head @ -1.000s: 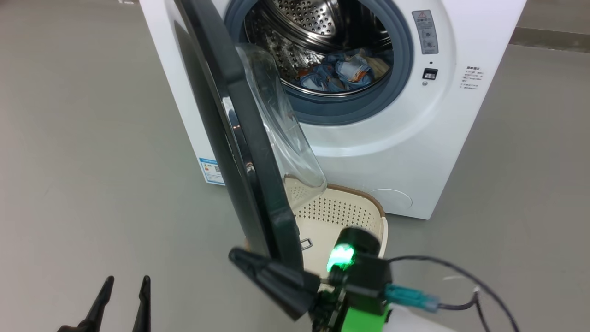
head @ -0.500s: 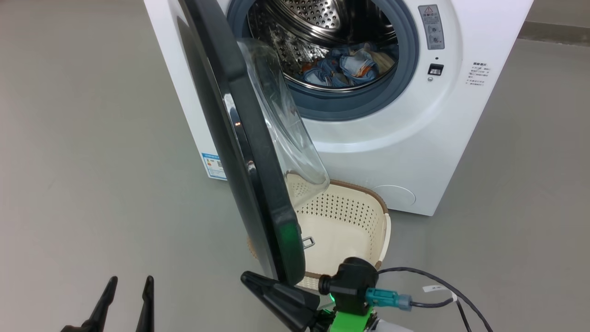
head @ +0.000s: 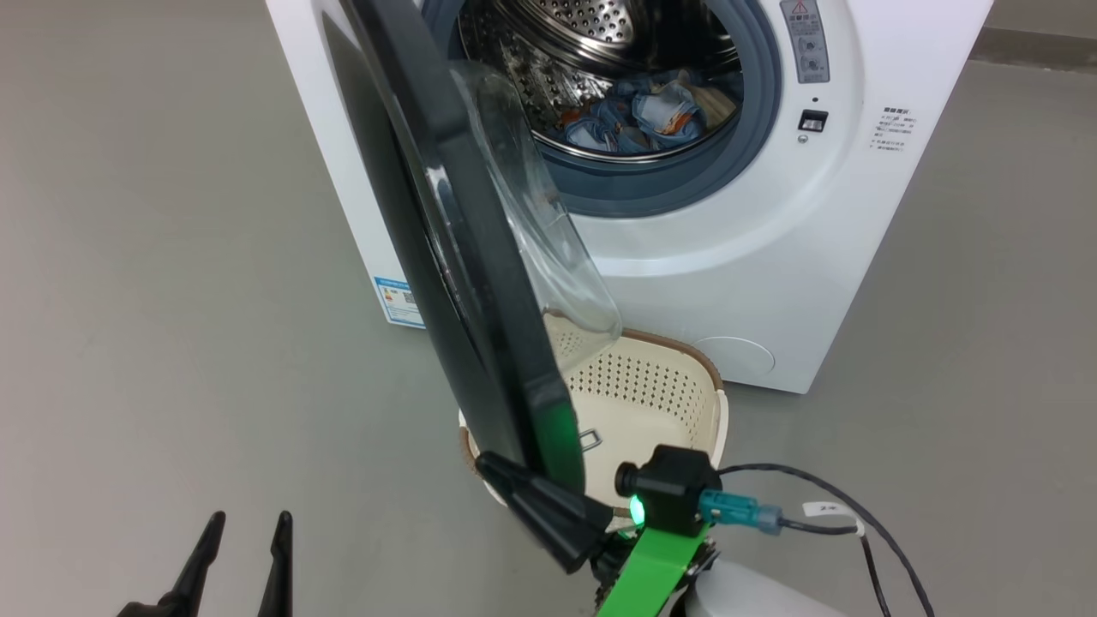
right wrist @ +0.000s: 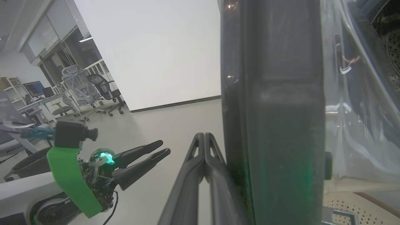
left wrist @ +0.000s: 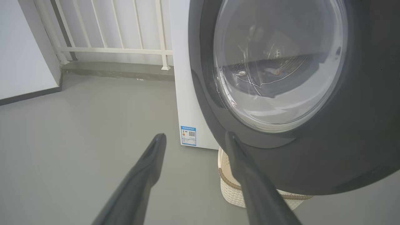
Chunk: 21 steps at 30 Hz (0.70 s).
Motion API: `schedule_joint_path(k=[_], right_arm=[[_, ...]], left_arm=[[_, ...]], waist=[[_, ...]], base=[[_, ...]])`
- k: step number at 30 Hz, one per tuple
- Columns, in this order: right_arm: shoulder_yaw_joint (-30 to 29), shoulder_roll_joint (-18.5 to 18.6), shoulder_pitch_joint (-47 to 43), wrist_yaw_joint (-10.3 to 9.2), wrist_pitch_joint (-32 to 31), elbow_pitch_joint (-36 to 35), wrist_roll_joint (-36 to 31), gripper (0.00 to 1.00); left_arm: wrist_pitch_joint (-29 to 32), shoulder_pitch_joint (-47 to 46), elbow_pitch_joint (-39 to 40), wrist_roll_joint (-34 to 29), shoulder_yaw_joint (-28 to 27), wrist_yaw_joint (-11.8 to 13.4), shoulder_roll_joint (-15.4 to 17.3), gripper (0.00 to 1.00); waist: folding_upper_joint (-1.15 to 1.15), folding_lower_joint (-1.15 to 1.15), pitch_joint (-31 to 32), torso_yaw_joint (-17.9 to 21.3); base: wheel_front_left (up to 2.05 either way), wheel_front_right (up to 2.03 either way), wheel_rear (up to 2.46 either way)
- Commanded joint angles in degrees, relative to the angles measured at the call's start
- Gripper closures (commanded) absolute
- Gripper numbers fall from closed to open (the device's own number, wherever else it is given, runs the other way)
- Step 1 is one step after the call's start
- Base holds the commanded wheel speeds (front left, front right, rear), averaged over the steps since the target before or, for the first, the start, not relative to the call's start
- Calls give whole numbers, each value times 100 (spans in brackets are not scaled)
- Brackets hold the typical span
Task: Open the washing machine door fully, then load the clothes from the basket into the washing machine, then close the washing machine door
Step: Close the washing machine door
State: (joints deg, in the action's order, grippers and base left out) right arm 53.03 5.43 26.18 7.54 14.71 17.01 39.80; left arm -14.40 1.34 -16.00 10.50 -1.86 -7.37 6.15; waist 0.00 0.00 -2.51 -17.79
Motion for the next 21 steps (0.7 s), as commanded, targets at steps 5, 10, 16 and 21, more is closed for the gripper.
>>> schedule_joint_path(k=[5, 10, 16, 21], right_arm=[[-495, 39, -1, -5, 29, -36, -44, 100], [-875, 182, -14, -5, 29, 17, -108, 100], [-1370, 407, 70, -5, 29, 66, -181, 100], [-1749, 602, 294, -5, 29, 118, -229, 100]], left_arm=[[-60, -257, 154, -54, -175, -12, 29, 0], [-60, -287, 193, -66, -136, -12, -18, 0], [-60, -381, 237, -75, -43, -12, -77, 0], [-60, -528, 301, -100, 98, -12, -144, 0]], waist=[[0, 0, -69, 65], [0, 0, -136, 133], [0, 0, -293, 229], [0, 0, -494, 250]], base=[[0, 0, 0], [0, 0, 0], [0, 0, 0], [0, 0, 0]])
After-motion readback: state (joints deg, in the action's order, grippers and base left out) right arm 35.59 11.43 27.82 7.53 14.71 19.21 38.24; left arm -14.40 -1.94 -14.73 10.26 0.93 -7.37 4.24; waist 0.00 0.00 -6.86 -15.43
